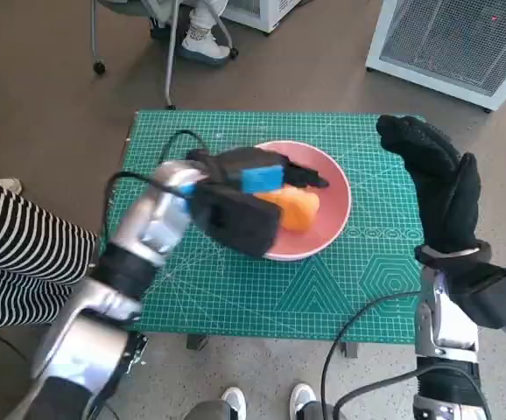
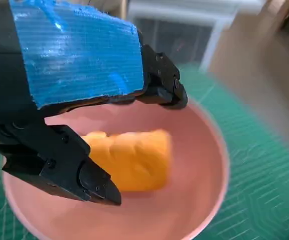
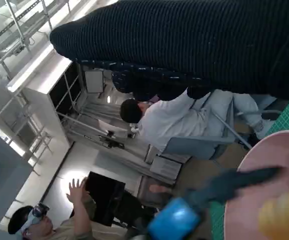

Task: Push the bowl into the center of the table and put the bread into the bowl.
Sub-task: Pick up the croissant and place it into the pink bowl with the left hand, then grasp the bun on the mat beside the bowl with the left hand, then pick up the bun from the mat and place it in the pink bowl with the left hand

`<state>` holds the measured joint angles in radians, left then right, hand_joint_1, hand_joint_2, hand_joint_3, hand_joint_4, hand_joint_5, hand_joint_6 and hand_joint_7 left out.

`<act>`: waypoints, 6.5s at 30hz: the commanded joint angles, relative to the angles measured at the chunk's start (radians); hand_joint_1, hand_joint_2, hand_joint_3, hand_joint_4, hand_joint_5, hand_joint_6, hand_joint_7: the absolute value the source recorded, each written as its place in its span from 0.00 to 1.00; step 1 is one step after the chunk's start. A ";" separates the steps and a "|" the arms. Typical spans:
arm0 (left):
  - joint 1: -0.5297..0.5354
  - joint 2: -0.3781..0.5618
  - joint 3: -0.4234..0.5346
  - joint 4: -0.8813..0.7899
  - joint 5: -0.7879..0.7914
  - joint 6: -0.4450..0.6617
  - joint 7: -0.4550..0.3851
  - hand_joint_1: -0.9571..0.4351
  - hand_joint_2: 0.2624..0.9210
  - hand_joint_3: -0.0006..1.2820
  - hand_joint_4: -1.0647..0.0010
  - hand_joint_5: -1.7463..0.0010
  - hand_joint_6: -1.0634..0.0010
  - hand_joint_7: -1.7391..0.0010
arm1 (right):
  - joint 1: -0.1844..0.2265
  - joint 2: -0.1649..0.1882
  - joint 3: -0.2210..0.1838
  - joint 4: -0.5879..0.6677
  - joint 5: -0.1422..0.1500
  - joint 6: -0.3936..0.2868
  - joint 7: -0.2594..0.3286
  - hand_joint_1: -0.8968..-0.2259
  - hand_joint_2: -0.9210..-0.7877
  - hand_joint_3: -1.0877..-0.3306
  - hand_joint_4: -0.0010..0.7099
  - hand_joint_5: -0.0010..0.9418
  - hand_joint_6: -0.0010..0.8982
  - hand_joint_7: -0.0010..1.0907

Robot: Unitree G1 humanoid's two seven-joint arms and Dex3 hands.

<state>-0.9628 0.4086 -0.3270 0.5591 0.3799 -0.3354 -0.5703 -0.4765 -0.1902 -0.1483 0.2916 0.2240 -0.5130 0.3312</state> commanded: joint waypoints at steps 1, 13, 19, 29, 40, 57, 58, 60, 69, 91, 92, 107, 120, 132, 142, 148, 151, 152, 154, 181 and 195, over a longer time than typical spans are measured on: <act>0.012 0.100 0.105 -0.091 -0.083 -0.018 -0.024 0.57 0.79 0.00 0.87 1.00 0.75 0.98 | 0.020 0.003 0.006 0.009 -0.017 0.013 -0.011 0.22 0.00 0.46 0.25 0.00 0.01 0.53; -0.018 0.248 0.208 -0.060 -0.113 -0.005 -0.024 0.57 0.80 0.00 0.87 1.00 0.76 0.99 | 0.013 0.016 0.011 0.024 -0.015 0.004 -0.006 0.22 0.00 0.46 0.25 0.00 0.01 0.53; -0.022 0.296 0.209 0.003 -0.084 -0.016 -0.004 0.59 0.79 0.00 0.85 0.99 0.75 0.99 | 0.011 0.022 0.013 0.034 -0.010 -0.002 0.001 0.22 0.00 0.46 0.25 0.00 0.01 0.53; -0.037 0.302 0.164 0.216 -0.011 -0.061 0.066 0.64 0.79 0.00 0.85 1.00 0.76 0.99 | 0.000 0.021 0.010 0.057 0.008 -0.007 0.016 0.23 0.00 0.45 0.25 0.00 0.01 0.53; -0.081 0.257 0.075 0.411 0.073 -0.090 0.106 0.60 0.78 0.01 0.85 1.00 0.76 0.99 | -0.002 0.019 0.012 0.053 0.018 -0.005 0.028 0.22 0.00 0.45 0.25 0.00 0.00 0.53; -0.136 0.154 -0.004 0.619 0.110 -0.031 0.106 0.64 0.76 0.00 0.87 1.00 0.77 1.00 | 0.009 0.008 0.003 0.045 0.019 -0.003 0.036 0.22 0.00 0.46 0.26 0.00 0.00 0.53; -0.138 0.150 -0.007 0.625 0.111 -0.026 0.106 0.65 0.76 0.00 0.87 1.00 0.77 1.00 | 0.010 0.007 0.003 0.043 0.018 -0.002 0.036 0.22 0.00 0.46 0.26 0.00 0.00 0.53; -0.138 0.140 -0.012 0.636 0.112 -0.015 0.109 0.65 0.76 0.00 0.87 1.00 0.77 1.00 | 0.011 0.004 0.001 0.038 0.018 0.002 0.035 0.22 0.00 0.46 0.26 0.00 0.00 0.53; -0.133 0.104 -0.049 0.669 0.139 0.029 0.143 0.64 0.76 0.00 0.88 1.00 0.76 1.00 | 0.018 -0.002 -0.002 0.030 0.017 0.006 0.036 0.22 0.00 0.46 0.26 0.00 0.00 0.53; -0.105 0.070 -0.158 0.713 0.261 0.034 0.323 0.68 0.98 0.07 0.37 0.59 0.44 0.52 | 0.021 -0.003 -0.001 0.020 0.010 0.016 0.031 0.23 0.00 0.46 0.26 0.00 0.00 0.53; -0.105 0.071 -0.158 0.714 0.262 0.031 0.326 0.68 0.99 0.08 0.38 0.54 0.46 0.46 | 0.021 -0.003 -0.002 0.020 0.010 0.016 0.031 0.23 0.00 0.46 0.26 0.00 0.00 0.53; -0.085 0.099 -0.117 0.716 0.228 -0.037 0.422 0.69 1.00 0.07 0.39 0.32 0.42 0.31 | 0.026 0.006 0.001 0.032 0.021 0.004 0.043 0.22 0.00 0.45 0.26 0.00 0.00 0.53; -0.076 0.102 -0.108 0.721 0.225 -0.043 0.442 0.69 1.00 0.07 0.40 0.33 0.43 0.30 | 0.028 0.013 0.000 0.028 0.038 0.014 0.055 0.22 0.00 0.45 0.26 0.00 0.00 0.53; -0.106 0.130 -0.057 0.673 0.186 -0.079 0.409 0.69 1.00 0.07 0.37 0.34 0.44 0.29 | 0.033 0.009 -0.002 0.029 0.042 0.010 0.061 0.22 0.00 0.45 0.26 0.00 0.00 0.53; -0.073 0.157 0.037 0.435 0.098 -0.202 0.424 0.69 1.00 0.04 0.30 0.37 0.42 0.32 | 0.023 0.002 -0.002 0.035 0.049 0.015 0.067 0.23 0.00 0.46 0.26 0.00 0.00 0.53; -0.013 0.135 0.084 0.179 0.042 -0.212 0.403 0.69 1.00 0.03 0.29 0.36 0.41 0.34 | 0.011 0.001 -0.004 0.047 0.054 0.018 0.072 0.23 0.00 0.46 0.26 0.00 0.00 0.53; 0.003 0.111 0.084 0.088 0.039 -0.199 0.398 0.69 0.99 0.02 0.28 0.37 0.39 0.35 | 0.005 0.000 -0.003 0.055 0.054 0.019 0.074 0.23 0.00 0.46 0.26 0.00 0.00 0.53; 0.004 0.102 0.079 0.067 0.042 -0.198 0.398 0.69 0.99 0.02 0.27 0.37 0.38 0.36 | 0.003 0.000 -0.003 0.058 0.054 0.019 0.075 0.23 0.00 0.46 0.26 0.00 0.00 0.53; 0.003 0.089 0.069 0.044 0.048 -0.197 0.395 0.69 0.99 0.02 0.27 0.38 0.38 0.36 | -0.001 0.001 -0.002 0.063 0.053 0.020 0.076 0.23 0.00 0.46 0.26 0.00 0.00 0.53; -0.095 -0.046 -0.054 0.247 0.123 -0.189 0.260 0.58 0.94 0.12 0.57 0.78 0.61 0.50 | 0.004 -0.006 -0.014 0.033 0.057 0.034 0.077 0.21 0.00 0.47 0.27 0.00 0.00 0.52; -0.037 -0.062 0.085 0.181 -0.091 -0.197 0.178 0.39 0.97 0.01 0.85 1.00 0.71 0.92 | 0.001 -0.016 -0.024 -0.003 0.029 0.033 0.039 0.22 0.00 0.47 0.27 0.00 0.01 0.52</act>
<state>-1.0217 0.3589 -0.2950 0.7666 0.3639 -0.5042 -0.4003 -0.4926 -0.1948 -0.1672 0.2961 0.2688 -0.4926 0.3844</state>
